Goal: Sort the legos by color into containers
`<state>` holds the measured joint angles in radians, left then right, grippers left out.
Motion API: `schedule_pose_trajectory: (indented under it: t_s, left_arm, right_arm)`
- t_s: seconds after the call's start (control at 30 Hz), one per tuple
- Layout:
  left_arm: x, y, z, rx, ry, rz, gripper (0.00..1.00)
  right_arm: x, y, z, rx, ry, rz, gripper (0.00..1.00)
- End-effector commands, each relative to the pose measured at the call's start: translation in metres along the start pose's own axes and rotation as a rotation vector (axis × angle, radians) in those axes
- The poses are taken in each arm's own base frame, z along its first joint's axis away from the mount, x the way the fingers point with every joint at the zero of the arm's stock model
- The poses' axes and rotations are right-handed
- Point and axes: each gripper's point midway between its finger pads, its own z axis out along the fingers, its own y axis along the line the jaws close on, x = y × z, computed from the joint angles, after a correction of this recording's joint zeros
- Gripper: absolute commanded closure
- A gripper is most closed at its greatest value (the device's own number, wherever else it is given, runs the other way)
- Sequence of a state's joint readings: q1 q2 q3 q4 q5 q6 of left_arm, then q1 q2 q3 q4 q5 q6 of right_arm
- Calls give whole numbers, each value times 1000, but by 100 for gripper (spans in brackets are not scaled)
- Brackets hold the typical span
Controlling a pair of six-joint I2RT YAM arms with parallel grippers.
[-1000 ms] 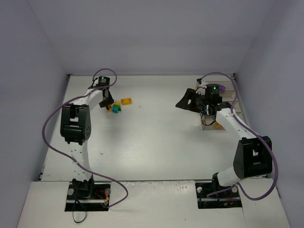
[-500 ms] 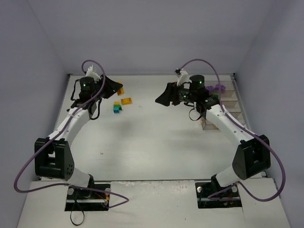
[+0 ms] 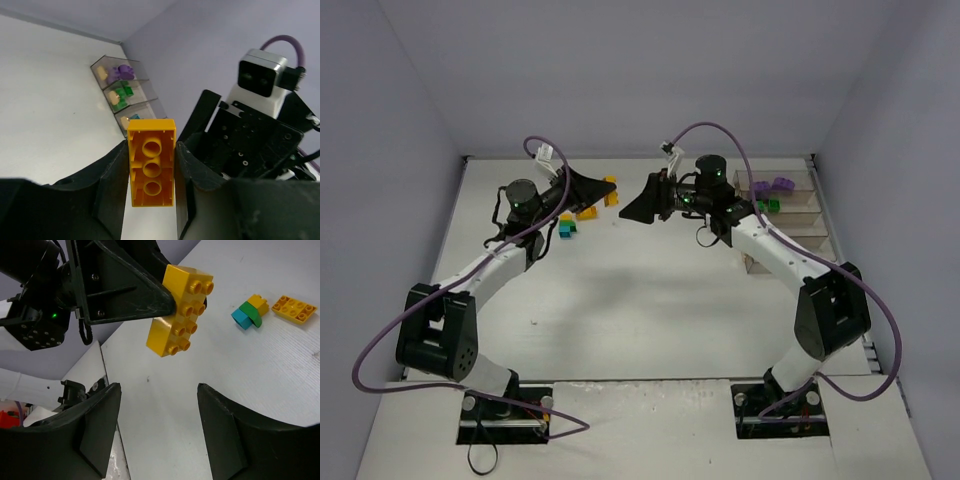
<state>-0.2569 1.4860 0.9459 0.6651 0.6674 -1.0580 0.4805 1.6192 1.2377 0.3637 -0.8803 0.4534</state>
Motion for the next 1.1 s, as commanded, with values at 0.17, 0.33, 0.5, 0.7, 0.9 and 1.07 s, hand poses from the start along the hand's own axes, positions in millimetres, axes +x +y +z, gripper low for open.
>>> schedule_pose_trajectory:
  t_s: [0.17,0.33,0.5,0.7,0.9,1.07]
  left_arm:
    - [-12,-91,-9,333,-53,171,100]
    - [-9,-105,-10,394,-50,187,100]
    - [-5,-115,-13,436,-38,204,100]
    - [4,-115,-15,443,-14,215,100]
    - [10,-111,-14,425,6,230,82]
    - [9,-92,-14,307,0,284,24]
  right_arm:
    - [-49,50,1,-170,-96,-109,41]
    - [-51,50,3,-174,-98,-109,41]
    - [-51,50,3,-173,-98,-104,42]
    - [-54,55,1,-193,-114,-109,67]
    - [-52,57,-3,-195,-114,-112,100]
    - [-45,38,-14,-118,-110,-76,100]
